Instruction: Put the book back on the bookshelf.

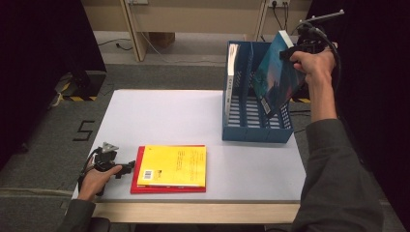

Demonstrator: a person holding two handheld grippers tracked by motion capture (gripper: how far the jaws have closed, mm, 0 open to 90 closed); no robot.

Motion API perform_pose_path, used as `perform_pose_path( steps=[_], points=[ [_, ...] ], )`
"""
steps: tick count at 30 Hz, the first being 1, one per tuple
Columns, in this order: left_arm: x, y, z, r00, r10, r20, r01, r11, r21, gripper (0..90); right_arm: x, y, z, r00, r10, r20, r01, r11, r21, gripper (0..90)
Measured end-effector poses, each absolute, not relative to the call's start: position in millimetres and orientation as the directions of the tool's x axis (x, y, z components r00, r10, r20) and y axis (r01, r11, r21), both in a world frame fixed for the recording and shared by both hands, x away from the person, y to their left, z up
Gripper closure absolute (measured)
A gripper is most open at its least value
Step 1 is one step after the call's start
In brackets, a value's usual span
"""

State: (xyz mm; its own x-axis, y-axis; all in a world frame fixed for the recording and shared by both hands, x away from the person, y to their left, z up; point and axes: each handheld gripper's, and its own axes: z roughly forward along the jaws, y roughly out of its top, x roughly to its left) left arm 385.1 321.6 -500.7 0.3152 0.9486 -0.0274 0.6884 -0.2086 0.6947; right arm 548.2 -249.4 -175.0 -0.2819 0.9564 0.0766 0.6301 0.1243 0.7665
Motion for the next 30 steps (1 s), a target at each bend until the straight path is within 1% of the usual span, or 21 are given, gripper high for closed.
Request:
perform_pose_path(
  steps=[9,12,17,30],
  points=[
    [385,322,-501,0.317,0.948,-0.029,0.687,-0.208,0.696,7.1,570,-235,-191,-0.264,0.956,0.126,0.638,0.076,0.766,73.2],
    [385,322,-501,0.318,0.948,-0.029,0.686,-0.209,0.697,7.1,576,-233,-199,-0.255,0.953,0.161,0.646,0.044,0.762,73.1],
    [385,322,-501,0.317,0.948,-0.030,0.686,-0.208,0.697,7.1,581,-237,-210,-0.249,0.941,0.229,0.647,-0.014,0.762,72.8],
    [385,322,-501,0.317,0.948,-0.030,0.686,-0.208,0.698,7.0,592,-245,-243,-0.240,0.926,0.293,0.663,-0.064,0.746,72.3]
  ],
)
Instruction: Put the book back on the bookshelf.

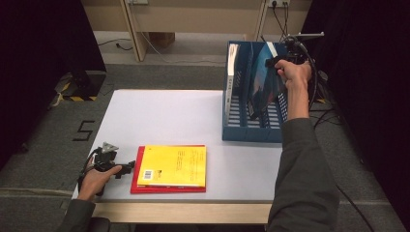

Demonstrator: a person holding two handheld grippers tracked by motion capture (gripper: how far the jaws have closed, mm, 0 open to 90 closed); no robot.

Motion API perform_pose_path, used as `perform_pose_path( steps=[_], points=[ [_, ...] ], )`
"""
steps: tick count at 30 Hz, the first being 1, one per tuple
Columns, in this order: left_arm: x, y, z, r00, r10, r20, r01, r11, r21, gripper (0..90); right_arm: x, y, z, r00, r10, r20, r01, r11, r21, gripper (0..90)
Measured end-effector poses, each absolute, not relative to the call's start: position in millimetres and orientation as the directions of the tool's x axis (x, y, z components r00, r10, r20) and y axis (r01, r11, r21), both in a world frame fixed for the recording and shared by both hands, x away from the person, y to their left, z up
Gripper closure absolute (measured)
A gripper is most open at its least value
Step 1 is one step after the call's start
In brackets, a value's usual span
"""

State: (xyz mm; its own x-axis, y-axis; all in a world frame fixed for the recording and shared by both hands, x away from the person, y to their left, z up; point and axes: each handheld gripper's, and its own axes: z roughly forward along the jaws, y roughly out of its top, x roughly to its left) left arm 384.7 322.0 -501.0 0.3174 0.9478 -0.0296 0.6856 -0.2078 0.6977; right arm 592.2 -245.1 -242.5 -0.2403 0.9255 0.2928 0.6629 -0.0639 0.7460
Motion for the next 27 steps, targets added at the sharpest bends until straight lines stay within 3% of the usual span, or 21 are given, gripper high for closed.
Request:
perform_pose_path(
  steps=[18,27],
  points=[
    [384,322,-501,0.320,0.947,-0.027,0.684,-0.211,0.698,7.0,609,-241,-280,-0.250,0.915,0.316,0.700,-0.055,0.712,70.8],
    [384,322,-501,0.320,0.947,-0.027,0.683,-0.211,0.699,7.0,612,-231,-281,-0.268,0.918,0.292,0.687,-0.030,0.726,66.0]
  ],
)
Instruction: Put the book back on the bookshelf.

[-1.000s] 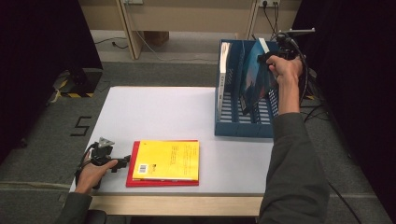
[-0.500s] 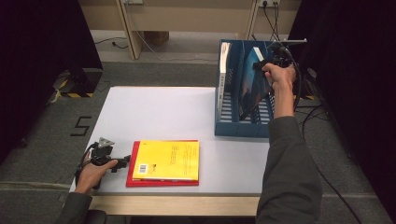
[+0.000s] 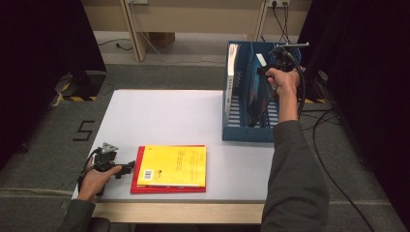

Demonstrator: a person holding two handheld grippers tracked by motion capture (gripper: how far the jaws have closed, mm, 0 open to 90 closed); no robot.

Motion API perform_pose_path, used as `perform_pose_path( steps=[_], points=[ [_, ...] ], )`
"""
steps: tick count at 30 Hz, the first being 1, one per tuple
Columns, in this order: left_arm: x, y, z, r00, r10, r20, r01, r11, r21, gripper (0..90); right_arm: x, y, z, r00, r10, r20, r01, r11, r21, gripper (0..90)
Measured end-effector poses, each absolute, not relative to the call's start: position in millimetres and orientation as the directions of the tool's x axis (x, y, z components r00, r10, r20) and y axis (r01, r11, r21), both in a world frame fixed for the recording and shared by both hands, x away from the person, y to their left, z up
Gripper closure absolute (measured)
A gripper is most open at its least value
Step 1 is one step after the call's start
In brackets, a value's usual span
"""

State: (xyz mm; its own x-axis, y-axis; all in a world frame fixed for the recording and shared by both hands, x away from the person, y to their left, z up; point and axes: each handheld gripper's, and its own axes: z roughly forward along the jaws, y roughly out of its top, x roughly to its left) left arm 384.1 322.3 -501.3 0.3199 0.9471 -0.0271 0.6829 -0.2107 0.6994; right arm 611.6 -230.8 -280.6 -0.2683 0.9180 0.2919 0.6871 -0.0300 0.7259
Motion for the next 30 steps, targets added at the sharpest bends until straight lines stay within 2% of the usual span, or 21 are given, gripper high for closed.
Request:
perform_pose_path(
  steps=[13,22,30],
  points=[
    [384,322,-502,0.320,0.947,-0.027,0.681,-0.211,0.701,7.0,603,-233,-279,-0.297,0.893,0.338,0.687,-0.046,0.725,61.6],
    [383,322,-502,0.320,0.947,-0.026,0.681,-0.211,0.701,6.9,575,-247,-275,-0.391,0.857,0.336,0.658,0.005,0.753,53.5],
    [383,322,-502,0.319,0.947,-0.027,0.677,-0.208,0.706,6.9,550,-261,-287,-0.433,0.828,0.356,0.644,0.008,0.765,52.3]
  ],
)
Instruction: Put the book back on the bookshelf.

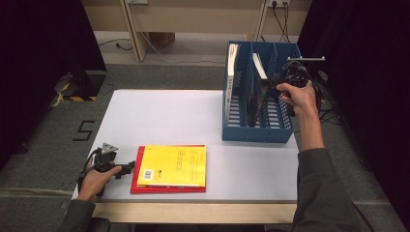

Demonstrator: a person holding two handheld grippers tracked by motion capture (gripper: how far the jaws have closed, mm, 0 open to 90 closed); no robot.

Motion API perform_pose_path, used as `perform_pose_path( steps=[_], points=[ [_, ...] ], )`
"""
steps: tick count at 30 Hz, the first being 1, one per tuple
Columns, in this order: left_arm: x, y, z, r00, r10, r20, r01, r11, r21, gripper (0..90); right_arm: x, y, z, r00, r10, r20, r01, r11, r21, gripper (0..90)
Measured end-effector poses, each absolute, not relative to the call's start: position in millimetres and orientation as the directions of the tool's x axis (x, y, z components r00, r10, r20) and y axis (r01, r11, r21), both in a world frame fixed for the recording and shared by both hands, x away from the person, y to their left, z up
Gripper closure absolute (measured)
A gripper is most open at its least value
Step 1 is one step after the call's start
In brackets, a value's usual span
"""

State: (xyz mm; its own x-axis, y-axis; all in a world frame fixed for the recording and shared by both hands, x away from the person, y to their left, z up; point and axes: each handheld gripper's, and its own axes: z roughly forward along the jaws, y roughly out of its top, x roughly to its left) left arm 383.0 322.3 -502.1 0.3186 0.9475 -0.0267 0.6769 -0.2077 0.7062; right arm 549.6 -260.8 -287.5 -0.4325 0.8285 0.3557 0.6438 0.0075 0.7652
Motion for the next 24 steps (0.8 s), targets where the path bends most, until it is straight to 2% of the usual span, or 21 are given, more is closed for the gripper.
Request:
perform_pose_path(
  steps=[10,17,19,24],
  points=[
    [383,322,-502,0.318,0.948,-0.027,0.676,-0.207,0.707,6.9,537,-264,-316,-0.459,0.827,0.325,0.656,0.068,0.752,56.6],
    [383,322,-502,0.318,0.948,-0.027,0.677,-0.207,0.707,6.8,542,-256,-333,-0.451,0.837,0.308,0.679,0.098,0.728,64.7],
    [383,322,-502,0.319,0.948,-0.027,0.677,-0.207,0.707,6.8,544,-250,-339,-0.446,0.852,0.274,0.686,0.130,0.716,67.4],
    [383,322,-502,0.318,0.948,-0.027,0.677,-0.207,0.706,6.9,549,-240,-345,-0.445,0.857,0.260,0.688,0.141,0.712,66.4]
  ],
)
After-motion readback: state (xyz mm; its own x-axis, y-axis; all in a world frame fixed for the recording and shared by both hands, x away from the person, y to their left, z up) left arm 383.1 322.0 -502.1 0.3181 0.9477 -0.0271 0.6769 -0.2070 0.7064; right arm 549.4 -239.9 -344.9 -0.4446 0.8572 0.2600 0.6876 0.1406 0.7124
